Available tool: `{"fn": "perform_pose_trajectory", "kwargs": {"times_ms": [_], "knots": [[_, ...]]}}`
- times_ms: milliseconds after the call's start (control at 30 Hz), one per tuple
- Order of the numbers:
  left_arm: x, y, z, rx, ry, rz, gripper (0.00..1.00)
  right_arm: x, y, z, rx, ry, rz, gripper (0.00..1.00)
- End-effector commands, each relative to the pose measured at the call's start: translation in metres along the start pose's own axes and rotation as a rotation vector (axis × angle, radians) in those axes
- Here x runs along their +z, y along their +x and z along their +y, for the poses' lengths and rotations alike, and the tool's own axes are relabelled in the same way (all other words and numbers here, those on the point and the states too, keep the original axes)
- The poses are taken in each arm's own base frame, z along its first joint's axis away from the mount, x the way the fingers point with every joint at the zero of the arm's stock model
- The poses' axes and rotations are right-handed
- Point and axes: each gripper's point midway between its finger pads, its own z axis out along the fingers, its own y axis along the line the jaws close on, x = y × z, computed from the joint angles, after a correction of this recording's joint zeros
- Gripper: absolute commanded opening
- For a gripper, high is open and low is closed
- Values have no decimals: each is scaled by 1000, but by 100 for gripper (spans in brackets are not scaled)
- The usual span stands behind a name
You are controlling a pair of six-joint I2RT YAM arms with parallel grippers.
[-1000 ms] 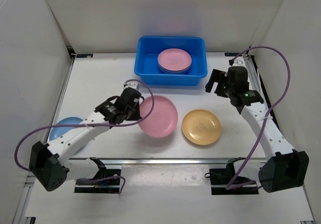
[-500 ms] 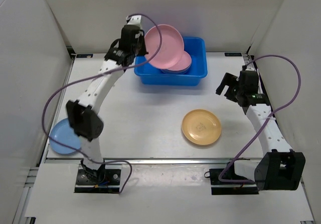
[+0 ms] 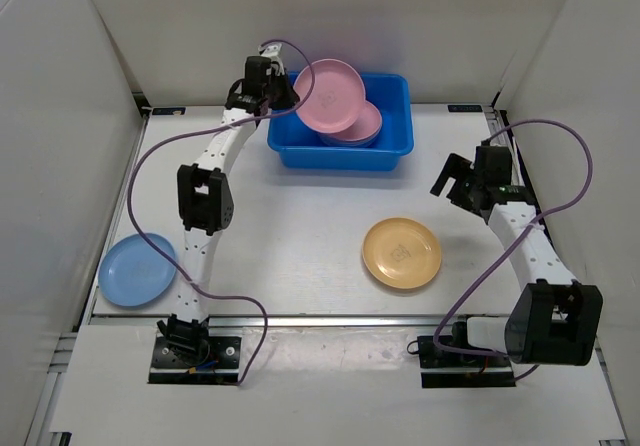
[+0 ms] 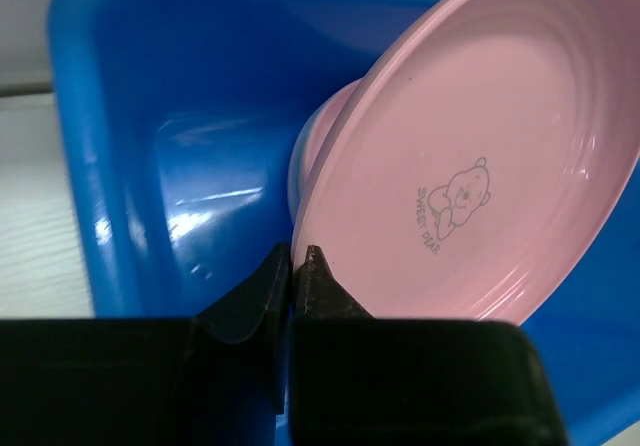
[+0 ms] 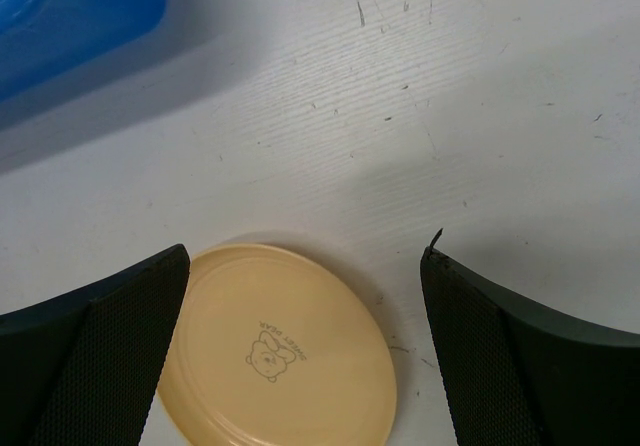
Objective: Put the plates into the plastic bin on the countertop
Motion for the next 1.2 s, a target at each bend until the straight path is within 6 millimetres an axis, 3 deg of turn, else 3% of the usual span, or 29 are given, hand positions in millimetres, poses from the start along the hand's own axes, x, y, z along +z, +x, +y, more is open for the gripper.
{"fn": "perform_pose_trajectory", "kwargs": {"times_ms": [0,33,233,400,500,600,633,700,833,933,967,1033,1100,1133,1167], "knots": [[-3,-47,-35,-52,196,-155,10,5,12,-2,34,1,53,99],[10,-34,-31,-70,194,-132,10,6,15,-1,37,0,65,99],[36,-1,-28,-99,175,-96,10,2,25,4,62,-47,67,99],[51,15,-31,-136,170,-95,12,-4,31,5,75,-63,70,99],[56,19,-37,-155,185,-102,21,-8,35,8,72,-75,75,99],[54,13,-46,-158,211,-118,52,-9,45,9,56,-69,98,99],[53,12,-50,-157,222,-118,56,-10,44,9,59,-68,93,99],[50,8,-54,-151,234,-122,62,-11,49,7,55,-57,108,99],[33,-13,-67,-130,266,-145,99,-9,59,0,57,-23,138,99],[17,-29,-72,-99,263,-152,99,-7,69,-4,55,-5,175,99],[4,-42,-79,-83,266,-171,99,-6,73,-6,55,1,186,99],[-11,-47,-76,-52,232,-156,99,-4,82,-10,53,13,212,99],[-41,-62,-78,-25,198,-169,99,1,90,-20,58,62,228,99],[-50,-60,-76,5,179,-158,99,3,97,-24,61,72,245,99],[-53,-41,-68,7,149,-111,99,4,102,-24,68,72,256,99]]}}
